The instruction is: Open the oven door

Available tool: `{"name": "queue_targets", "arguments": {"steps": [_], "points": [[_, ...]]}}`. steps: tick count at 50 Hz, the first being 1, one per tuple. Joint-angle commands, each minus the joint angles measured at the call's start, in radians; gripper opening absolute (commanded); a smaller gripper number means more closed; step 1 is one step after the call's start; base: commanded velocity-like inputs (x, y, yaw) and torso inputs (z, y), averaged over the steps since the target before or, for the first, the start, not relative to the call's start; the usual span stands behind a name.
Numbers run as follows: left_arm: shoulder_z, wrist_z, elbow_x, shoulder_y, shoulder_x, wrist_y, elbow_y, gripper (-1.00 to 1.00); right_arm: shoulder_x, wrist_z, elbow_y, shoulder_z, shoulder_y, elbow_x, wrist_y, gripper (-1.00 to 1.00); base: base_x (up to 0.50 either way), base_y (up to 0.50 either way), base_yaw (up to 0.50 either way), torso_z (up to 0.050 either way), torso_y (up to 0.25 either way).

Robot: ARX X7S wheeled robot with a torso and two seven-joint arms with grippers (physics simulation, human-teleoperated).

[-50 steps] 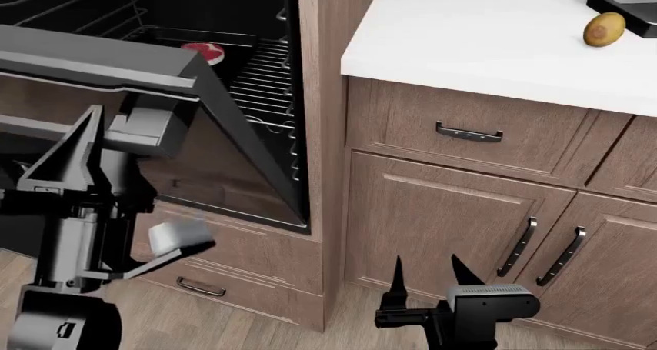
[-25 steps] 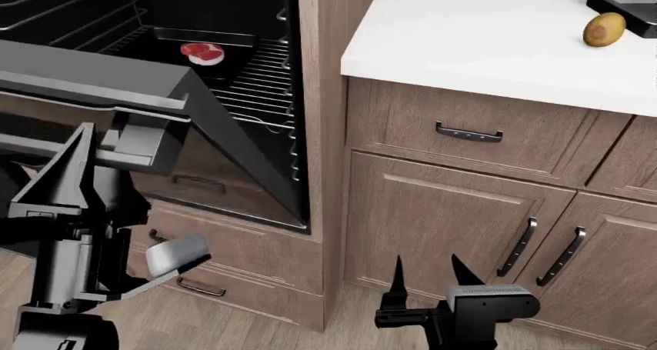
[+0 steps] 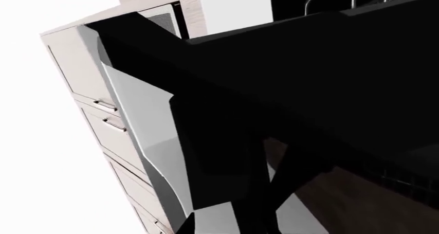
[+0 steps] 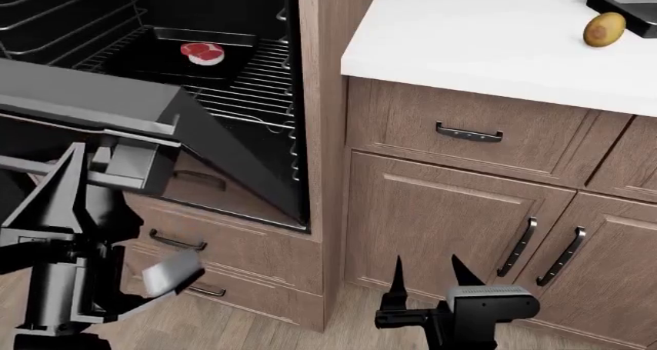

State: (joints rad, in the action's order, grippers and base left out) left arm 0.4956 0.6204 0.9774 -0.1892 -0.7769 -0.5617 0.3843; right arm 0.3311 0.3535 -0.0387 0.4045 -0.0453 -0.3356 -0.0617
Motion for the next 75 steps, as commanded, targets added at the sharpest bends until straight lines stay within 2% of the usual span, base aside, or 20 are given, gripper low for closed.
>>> {"name": "queue_targets", "arguments": {"steps": [1, 24, 46, 75], "points": [[-0.08, 0.005, -0.102, 0.043, -0.02, -0.011, -0.015, -1.0, 0.002, 0.003, 0.001, 0.003, -0.001, 0.001, -0.002, 1.0, 0.0, 0.01, 0.0, 0.0, 0.0], [-0.082, 0.062, -0.118, 0.153, -0.026, -0.001, -0.028, -1.0, 0.004, 0.007, 0.009, 0.008, -0.003, 0.002, -0.006, 1.0, 0.0, 0.0, 0.0, 0.0, 0.0], [-0.084, 0.078, -0.122, 0.198, -0.029, 0.001, -0.024, -1.0, 0.007, 0.013, 0.007, 0.013, -0.003, 0.001, -0.006, 1.0, 0.0, 0.0, 0.0, 0.0, -0.001], [-0.09, 0.184, -0.137, 0.278, -0.009, 0.024, -0.085, -1.0, 0.012, 0.022, 0.004, 0.019, -0.003, 0.005, -0.01, 1.0, 0.0, 0.0, 0.0, 0.0, -0.002]]}}
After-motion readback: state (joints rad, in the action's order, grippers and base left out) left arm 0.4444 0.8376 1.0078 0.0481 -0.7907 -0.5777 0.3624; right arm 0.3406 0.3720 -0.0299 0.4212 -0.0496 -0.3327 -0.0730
